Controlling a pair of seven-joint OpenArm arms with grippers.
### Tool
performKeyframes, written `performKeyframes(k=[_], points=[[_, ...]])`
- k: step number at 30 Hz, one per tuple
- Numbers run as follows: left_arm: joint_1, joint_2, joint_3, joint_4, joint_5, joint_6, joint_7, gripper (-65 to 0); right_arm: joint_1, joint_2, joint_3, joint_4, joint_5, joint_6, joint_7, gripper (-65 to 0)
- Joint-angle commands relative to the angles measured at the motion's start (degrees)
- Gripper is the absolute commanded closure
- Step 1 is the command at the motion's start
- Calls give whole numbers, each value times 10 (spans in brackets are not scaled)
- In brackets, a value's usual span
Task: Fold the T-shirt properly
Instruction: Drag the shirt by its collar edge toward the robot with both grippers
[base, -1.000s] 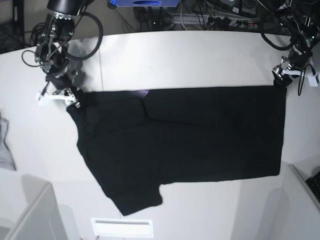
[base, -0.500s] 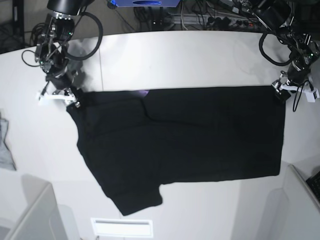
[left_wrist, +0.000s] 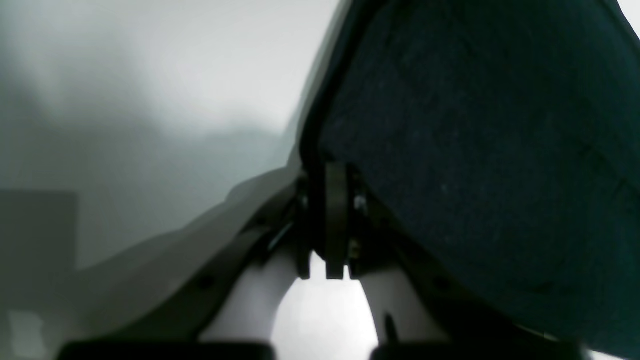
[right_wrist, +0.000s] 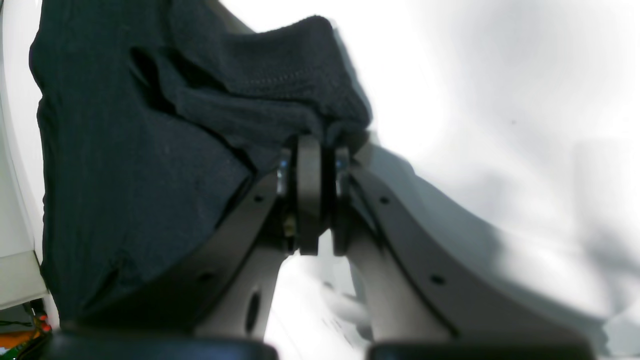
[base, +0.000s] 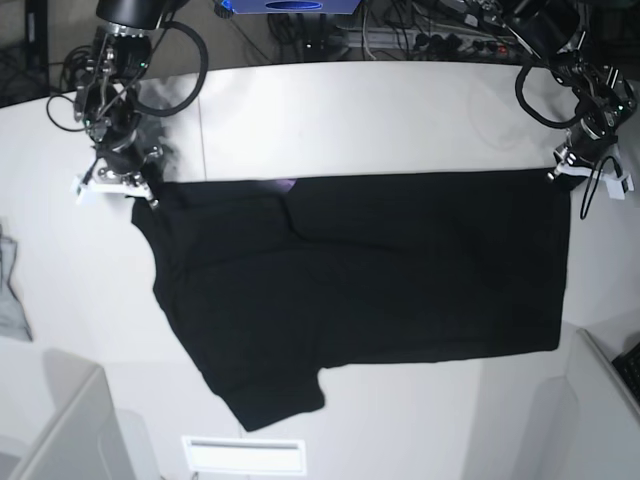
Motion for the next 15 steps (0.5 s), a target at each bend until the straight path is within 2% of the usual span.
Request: performKeyframes(k=[1,5,15], points=[[2,-9,-1,11,3,-1,2,0,-6,0,3,0,-12,-14,-16,0],[17,-10,-1,15,4,-2,5,0,-16,0,3,4,-11,-14,-19,0],[90,-13,-1,94,0,-2,5,0,-90,0,3,104,-10,-16,-20,0]])
